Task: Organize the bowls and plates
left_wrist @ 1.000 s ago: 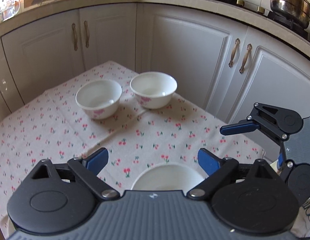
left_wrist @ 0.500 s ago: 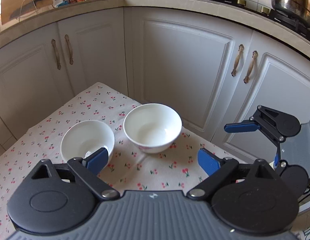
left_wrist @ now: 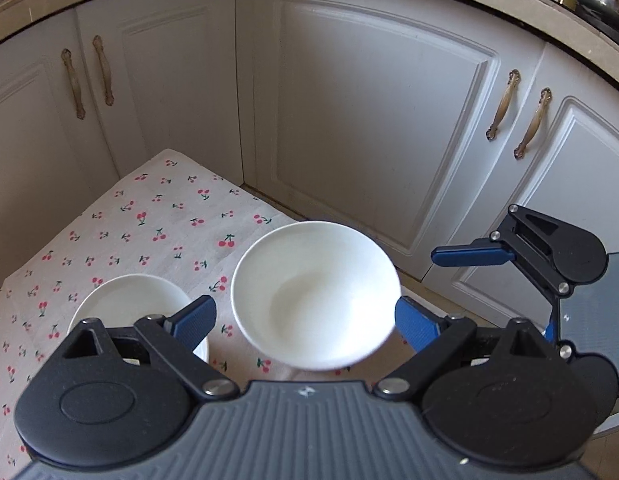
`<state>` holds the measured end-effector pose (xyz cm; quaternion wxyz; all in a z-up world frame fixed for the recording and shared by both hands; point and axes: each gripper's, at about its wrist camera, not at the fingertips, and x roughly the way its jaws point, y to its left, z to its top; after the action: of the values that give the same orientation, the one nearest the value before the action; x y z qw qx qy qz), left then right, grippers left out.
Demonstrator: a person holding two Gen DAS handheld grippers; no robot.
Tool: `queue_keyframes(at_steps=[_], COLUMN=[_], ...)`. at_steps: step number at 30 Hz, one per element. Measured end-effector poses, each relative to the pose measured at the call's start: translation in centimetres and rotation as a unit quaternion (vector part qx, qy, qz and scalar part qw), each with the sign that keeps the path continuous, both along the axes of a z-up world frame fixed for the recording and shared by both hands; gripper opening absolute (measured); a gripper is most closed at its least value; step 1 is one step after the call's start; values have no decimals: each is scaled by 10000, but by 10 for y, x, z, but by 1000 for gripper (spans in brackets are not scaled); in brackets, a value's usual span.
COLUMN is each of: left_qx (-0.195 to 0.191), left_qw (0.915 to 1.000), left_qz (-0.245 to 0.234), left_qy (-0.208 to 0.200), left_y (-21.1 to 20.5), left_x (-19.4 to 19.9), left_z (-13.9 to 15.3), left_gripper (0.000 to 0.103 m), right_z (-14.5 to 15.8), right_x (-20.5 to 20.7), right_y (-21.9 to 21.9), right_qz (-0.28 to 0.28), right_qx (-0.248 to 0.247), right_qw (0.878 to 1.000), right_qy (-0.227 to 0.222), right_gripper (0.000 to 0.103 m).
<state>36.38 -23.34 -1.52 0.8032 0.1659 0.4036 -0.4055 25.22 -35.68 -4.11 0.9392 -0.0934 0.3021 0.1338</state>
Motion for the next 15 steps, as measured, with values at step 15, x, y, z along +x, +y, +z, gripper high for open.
queue_keyframes(at_steps=[15], left_qx=[207], left_qw=[9996], left_qz=[-124], left_qy=[114], left_y=[-27], left_x=[28], left_z=[-27], left_gripper=[95], right_z=[-14], right_x=[26], right_y=[-2], right_qz=[188], right_qx=[-44], right_qw=[9998], right_qy=[-18], right_gripper=[103])
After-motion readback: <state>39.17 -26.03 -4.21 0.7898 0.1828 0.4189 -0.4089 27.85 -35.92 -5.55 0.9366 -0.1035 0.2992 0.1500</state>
